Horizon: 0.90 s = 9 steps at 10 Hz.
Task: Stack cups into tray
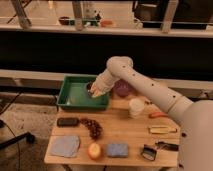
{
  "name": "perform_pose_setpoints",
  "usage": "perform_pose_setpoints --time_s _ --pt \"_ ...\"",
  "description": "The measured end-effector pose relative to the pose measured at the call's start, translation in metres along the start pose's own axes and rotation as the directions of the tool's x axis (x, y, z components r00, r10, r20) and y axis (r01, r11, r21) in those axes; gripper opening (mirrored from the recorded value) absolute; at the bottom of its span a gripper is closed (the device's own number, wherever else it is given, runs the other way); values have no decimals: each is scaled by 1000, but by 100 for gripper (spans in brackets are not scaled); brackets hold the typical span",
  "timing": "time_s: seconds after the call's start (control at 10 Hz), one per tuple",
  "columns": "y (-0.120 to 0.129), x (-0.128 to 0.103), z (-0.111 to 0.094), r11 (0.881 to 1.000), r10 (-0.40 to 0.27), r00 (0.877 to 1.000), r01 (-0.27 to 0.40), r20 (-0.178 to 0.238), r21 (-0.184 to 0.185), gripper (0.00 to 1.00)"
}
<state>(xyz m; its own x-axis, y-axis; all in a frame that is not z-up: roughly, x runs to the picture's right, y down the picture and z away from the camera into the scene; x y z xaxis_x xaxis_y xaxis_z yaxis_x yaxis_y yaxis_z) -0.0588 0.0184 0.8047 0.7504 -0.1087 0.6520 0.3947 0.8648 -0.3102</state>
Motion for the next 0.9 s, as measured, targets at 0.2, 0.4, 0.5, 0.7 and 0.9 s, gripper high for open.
perform_pose_setpoints --time_s 0.2,0.4,0.5,0.7,0.9 --pt "-1 -2 1 1000 -3 1000 3 1 -1 0" --pt "0 -1 0 1000 -2 1000 2 0 -1 0" --pt "-1 -2 3 1000 -4 1000 4 5 3 0" --pt "-12 -3 14 1000 -22 1000 22 20 8 0" --pt "-40 -12 43 998 -64 997 64 41 0 0"
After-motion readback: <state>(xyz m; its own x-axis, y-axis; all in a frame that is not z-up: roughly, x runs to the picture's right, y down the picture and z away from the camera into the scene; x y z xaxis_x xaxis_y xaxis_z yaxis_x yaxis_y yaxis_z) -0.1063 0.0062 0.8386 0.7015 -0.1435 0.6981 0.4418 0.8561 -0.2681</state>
